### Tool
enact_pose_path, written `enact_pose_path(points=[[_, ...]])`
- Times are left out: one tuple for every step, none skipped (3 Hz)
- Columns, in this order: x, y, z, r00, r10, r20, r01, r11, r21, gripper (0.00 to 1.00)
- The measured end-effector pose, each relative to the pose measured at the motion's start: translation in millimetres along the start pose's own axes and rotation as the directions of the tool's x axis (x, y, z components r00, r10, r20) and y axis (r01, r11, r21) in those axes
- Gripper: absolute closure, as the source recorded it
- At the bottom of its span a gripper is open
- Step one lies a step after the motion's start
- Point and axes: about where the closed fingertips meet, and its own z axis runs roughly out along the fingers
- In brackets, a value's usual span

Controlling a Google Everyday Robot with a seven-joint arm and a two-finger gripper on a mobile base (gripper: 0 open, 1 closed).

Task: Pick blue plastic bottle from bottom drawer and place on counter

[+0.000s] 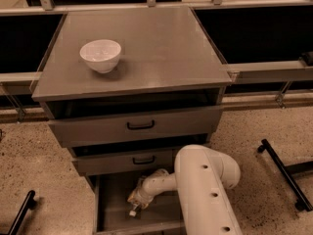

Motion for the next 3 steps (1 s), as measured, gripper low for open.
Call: enact_pose_path(points=[[1, 4, -3, 1.000, 0.017, 0.007, -0.018, 0.9988, 0.047, 0.77], [-16, 4, -13, 0.993, 0.100, 0.057, -0.109, 0.9765, 0.186, 0.99], [-38, -10, -44, 0.981, 0.141, 0.130, -0.178, 0.9214, 0.345, 1.00]])
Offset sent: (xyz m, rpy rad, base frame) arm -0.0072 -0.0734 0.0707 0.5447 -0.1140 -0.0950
